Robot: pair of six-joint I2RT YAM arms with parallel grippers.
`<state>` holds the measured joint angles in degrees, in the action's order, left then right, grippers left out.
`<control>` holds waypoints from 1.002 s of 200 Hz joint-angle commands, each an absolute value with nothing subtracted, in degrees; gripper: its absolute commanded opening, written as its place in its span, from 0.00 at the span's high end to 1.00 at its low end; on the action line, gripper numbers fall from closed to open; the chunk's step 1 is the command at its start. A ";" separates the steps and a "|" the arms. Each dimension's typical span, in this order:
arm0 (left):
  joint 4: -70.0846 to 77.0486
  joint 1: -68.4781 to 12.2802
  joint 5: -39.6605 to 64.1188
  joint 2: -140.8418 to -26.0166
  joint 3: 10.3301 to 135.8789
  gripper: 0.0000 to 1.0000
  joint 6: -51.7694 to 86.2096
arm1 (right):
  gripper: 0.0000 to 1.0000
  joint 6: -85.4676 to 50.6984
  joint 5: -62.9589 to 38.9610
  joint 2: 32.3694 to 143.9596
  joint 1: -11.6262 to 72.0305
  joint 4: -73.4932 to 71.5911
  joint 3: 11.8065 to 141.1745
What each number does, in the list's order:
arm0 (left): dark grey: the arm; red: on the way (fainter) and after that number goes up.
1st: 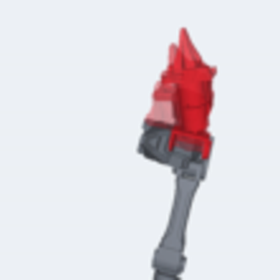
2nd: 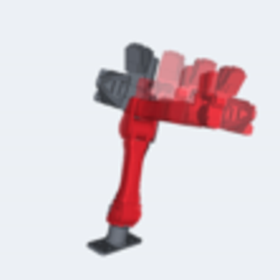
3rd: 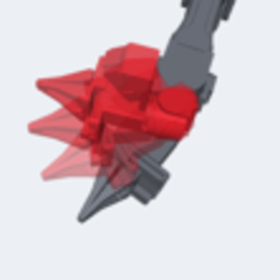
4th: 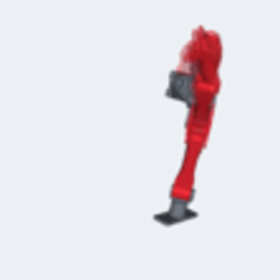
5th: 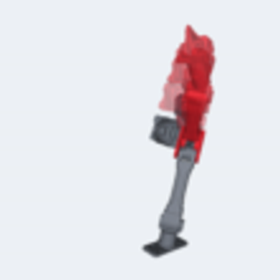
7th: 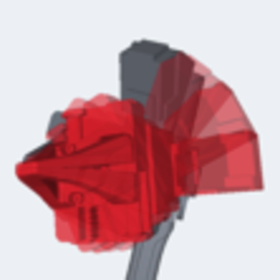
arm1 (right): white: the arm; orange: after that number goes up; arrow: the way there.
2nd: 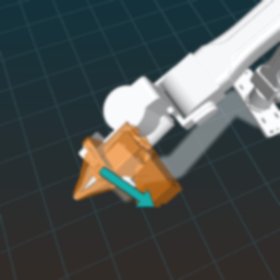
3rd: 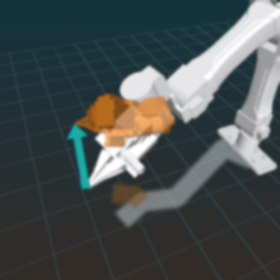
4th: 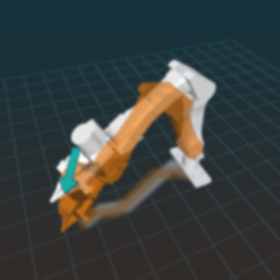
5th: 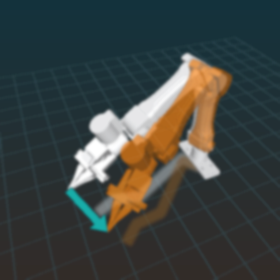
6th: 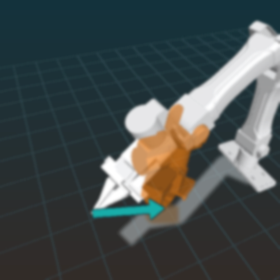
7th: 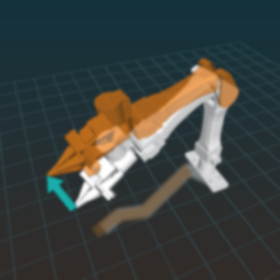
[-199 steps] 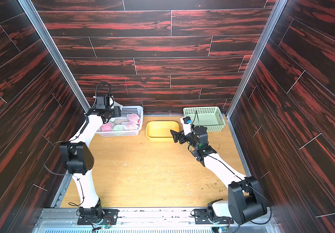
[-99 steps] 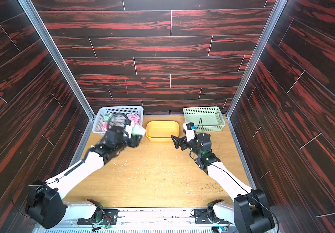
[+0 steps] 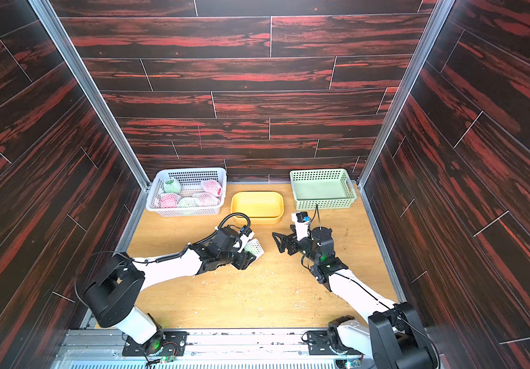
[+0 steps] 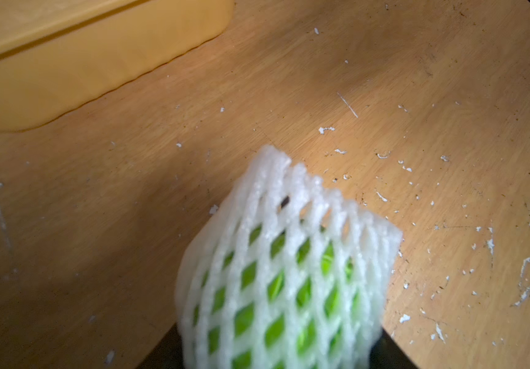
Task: Remove foam nets from apples
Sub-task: Place the apple at the center of the board.
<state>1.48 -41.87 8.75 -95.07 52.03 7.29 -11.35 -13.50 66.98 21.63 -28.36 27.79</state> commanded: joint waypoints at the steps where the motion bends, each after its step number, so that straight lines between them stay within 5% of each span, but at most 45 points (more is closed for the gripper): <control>1: -1.15 -42.01 9.94 -95.59 55.13 0.29 3.87 | 0.06 -10.67 -13.18 65.82 21.97 -29.61 26.90; 40: -2.02 -42.01 9.64 -96.27 55.50 0.12 2.15 | 0.06 -10.76 -13.90 68.47 21.97 -29.89 27.67; 94: -2.49 -41.18 9.29 -94.65 54.62 0.11 2.42 | 0.06 -10.46 -14.42 70.40 21.97 -28.69 30.09; 200: 24.13 -34.02 21.76 -96.33 41.35 0.09 12.20 | 0.06 -10.90 -16.42 72.90 21.99 -30.68 31.02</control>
